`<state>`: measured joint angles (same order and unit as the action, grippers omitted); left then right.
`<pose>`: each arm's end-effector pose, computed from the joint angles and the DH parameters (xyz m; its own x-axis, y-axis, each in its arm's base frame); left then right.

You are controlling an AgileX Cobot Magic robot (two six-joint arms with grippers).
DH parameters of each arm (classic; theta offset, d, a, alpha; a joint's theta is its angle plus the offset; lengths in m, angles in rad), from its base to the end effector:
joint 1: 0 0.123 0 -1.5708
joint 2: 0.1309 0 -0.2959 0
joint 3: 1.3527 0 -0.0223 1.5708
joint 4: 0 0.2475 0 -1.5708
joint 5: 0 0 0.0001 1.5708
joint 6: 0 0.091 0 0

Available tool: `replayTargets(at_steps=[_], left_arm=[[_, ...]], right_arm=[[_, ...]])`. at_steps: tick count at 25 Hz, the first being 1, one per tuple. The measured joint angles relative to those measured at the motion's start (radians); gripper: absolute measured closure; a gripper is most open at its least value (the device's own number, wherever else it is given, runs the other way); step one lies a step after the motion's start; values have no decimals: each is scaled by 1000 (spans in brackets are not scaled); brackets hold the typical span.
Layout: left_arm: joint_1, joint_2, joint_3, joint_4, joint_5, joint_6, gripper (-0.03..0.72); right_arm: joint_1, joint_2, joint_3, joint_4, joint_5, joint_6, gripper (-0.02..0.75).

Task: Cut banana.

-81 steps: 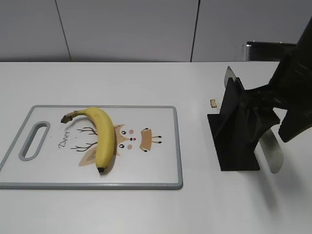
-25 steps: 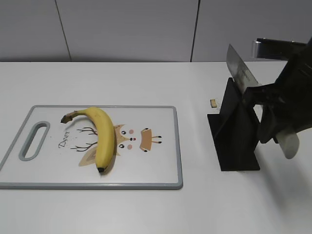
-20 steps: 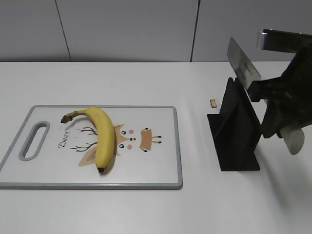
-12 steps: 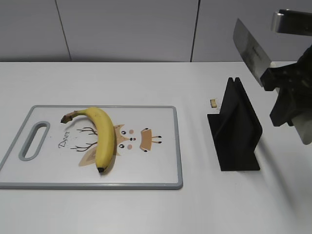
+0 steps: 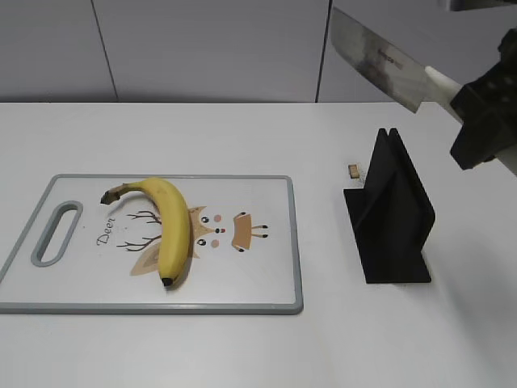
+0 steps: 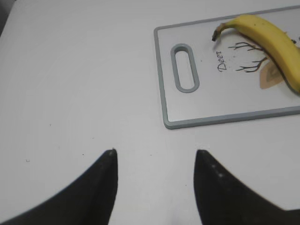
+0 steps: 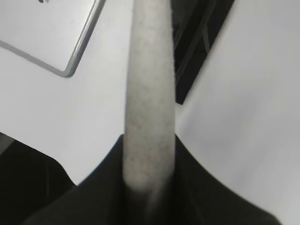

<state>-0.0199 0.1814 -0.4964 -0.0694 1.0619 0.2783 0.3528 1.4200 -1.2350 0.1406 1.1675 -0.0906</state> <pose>0.0091 -0.0057 0.2756 -0.5774 0.2531 -0.7763 0.2138 0.9644 0.1554 0.2493 0.1043 0.3309 -0.8801 -0.3611 -0.3083 -0.4106 0.9049 0.1120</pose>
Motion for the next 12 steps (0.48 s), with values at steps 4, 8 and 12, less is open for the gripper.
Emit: replayTargets(at_steps=[4, 8, 12], left_arm=[[0, 98, -44, -21, -100, 31, 188], [0, 210, -118, -131, -143, 168, 188], [0, 365, -219, -273, -151, 329, 179]], right_arm=[[0, 41, -59, 30, 1, -163, 566], [1, 87, -131, 75, 13, -321, 566], [12, 161, -231, 88, 46, -381, 566]])
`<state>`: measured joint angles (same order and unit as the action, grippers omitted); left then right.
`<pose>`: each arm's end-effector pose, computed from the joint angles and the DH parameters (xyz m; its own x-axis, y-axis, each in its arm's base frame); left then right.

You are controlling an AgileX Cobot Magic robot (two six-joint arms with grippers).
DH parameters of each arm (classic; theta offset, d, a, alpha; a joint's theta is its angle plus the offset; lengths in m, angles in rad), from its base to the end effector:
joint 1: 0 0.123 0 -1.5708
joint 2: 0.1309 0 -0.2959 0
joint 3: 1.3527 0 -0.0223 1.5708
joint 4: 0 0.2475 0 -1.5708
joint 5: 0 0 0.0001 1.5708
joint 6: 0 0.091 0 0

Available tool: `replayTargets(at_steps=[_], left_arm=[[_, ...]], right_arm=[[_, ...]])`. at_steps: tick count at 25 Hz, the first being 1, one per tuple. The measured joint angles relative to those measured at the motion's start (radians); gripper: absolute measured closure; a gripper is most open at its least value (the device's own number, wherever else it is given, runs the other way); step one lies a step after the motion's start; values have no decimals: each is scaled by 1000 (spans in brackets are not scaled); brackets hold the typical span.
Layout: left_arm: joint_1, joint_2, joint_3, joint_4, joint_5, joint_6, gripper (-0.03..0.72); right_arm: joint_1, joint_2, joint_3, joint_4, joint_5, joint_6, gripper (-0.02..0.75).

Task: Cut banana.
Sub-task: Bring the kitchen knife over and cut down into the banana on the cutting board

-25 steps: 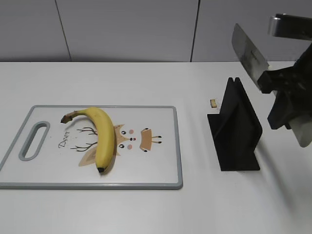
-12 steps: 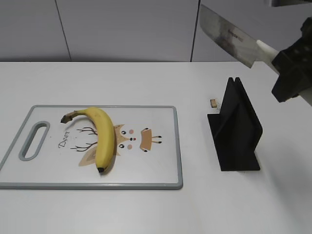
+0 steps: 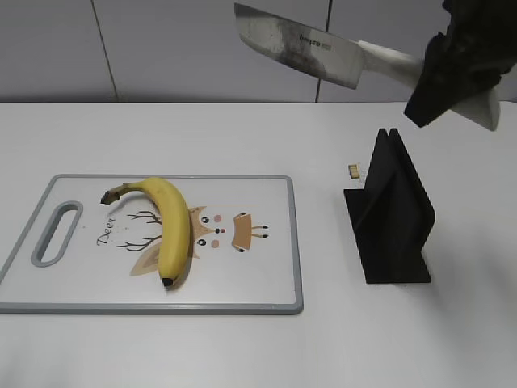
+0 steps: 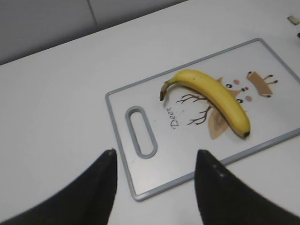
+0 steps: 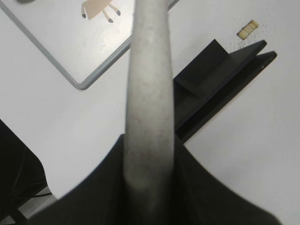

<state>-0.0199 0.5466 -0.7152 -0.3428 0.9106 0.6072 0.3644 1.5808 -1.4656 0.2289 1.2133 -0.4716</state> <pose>0.0738 -0.0257 0.3412 -0.4516 0.3771 -0.8086 0.4401 0.8825 0.1658 0.2912 0.1318 0.3474 -0.6576 -0.6487 -0.3832 -0.7183 0.6932 0.0592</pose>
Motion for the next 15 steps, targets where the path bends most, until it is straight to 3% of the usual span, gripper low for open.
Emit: replayTargets(at_steps=[6, 10, 15], left_arm=[[0, 263, -186, -171, 44, 240, 43], [-13, 426, -330, -227, 148, 409, 30], [-83, 595, -435, -227, 174, 587, 41]], right_arm=[[52, 117, -128, 1, 3, -157, 566], [87, 174, -151, 6, 3, -358, 566], [120, 207, -153, 69, 3, -518, 566]])
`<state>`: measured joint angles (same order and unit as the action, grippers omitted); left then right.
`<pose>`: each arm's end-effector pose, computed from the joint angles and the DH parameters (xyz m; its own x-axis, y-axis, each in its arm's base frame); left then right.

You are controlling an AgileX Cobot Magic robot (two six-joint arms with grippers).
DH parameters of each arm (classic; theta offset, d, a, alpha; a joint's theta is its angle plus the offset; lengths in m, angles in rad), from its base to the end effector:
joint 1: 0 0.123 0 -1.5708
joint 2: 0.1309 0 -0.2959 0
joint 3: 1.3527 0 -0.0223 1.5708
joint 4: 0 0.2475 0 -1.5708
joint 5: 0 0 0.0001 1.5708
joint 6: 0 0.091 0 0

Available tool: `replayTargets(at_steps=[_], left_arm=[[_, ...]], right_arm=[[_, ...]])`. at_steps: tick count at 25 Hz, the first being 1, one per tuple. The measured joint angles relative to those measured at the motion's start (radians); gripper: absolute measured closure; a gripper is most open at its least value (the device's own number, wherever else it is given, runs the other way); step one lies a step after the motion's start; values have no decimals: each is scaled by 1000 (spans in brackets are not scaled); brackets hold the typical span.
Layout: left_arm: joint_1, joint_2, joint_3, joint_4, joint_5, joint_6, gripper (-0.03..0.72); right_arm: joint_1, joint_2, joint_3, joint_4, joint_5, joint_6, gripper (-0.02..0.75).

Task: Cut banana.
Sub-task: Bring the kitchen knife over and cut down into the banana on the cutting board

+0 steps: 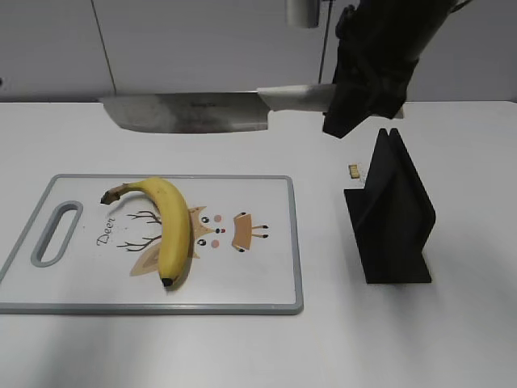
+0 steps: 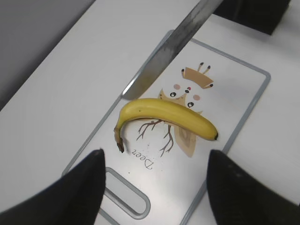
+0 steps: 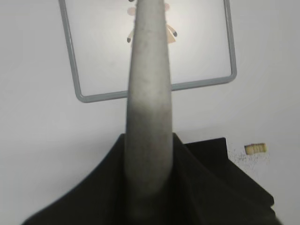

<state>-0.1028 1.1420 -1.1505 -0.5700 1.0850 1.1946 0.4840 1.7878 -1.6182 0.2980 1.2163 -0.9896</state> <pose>0.2005 -0.0644 0.3883 -0.1894 0.7137 -0.6744 0.8543 0.4584 0.2452 0.3194 0.1962 0.3191 -0.1396 -0.9128 -0.3837 -0.9838 0.1720 -0.0512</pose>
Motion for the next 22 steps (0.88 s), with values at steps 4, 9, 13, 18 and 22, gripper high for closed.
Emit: replayTargets(at_steps=[4, 9, 13, 18, 22], left_arm=[[-72, 107, -28, 50, -11, 43, 50], [-137, 195, -32, 123, -35, 49, 59], [-140, 246, -33, 144, -37, 49, 71], [-144, 300, -33, 150, -70, 49, 82], [-144, 337, -33, 161, -96, 49, 88]], right_arm=[[27, 25, -1, 14, -1, -65, 566], [64, 57, -3, 26, -19, -83, 566], [70, 86, -8, 54, -30, -86, 566], [70, 102, -9, 77, -54, -94, 566], [70, 102, -9, 83, -58, -110, 566]])
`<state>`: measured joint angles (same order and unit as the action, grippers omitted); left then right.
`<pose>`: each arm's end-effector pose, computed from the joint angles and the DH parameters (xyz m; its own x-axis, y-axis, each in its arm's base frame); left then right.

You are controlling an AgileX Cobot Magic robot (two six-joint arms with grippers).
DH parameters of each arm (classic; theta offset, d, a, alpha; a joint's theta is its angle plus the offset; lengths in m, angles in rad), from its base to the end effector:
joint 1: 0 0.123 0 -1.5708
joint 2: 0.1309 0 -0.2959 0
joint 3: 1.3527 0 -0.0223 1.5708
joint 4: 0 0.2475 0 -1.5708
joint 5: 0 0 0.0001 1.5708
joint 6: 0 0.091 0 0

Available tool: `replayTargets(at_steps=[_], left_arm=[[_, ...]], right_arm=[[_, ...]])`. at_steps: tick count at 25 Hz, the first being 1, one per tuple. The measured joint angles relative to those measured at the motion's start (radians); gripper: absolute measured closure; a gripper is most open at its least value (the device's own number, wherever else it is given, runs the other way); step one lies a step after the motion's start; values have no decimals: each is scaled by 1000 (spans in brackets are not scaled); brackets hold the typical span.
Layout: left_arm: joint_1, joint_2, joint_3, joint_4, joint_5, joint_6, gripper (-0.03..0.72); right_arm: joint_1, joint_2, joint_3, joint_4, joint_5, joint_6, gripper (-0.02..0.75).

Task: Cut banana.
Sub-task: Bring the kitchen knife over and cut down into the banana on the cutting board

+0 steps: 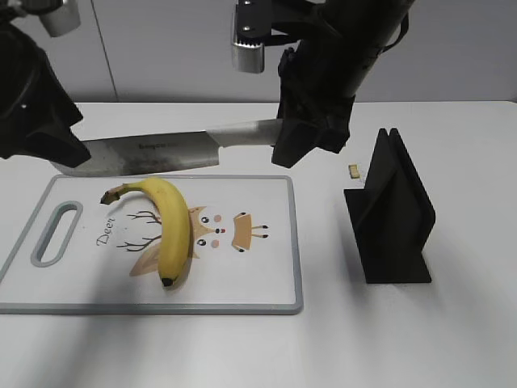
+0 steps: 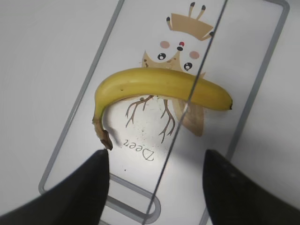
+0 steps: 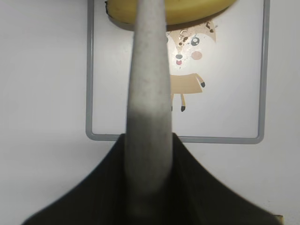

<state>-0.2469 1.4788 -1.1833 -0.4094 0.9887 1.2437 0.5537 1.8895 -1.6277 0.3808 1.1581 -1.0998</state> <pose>0.2764 -0.1009 0.3107 -0.1676 0.8656 -0.4718 0.9433 0.2799 0.1786 0.3228 0.2360 0.2859 -0.0226 -0.9071 -0.4203 -0.9993 0.0337 -0.0189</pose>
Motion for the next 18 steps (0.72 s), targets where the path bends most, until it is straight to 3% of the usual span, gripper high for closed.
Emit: replayTargets(at_steps=[13, 16, 18], left_arm=[[0, 74, 0, 19, -13, -1, 112], [0, 87, 0, 20, -16, -3, 174], [0, 87, 0, 20, -16, -4, 268]], right_arm=[[0, 0, 0, 3, -9, -13, 566], [0, 0, 0, 3, -9, -14, 566], [0, 0, 0, 4, -10, -15, 566]])
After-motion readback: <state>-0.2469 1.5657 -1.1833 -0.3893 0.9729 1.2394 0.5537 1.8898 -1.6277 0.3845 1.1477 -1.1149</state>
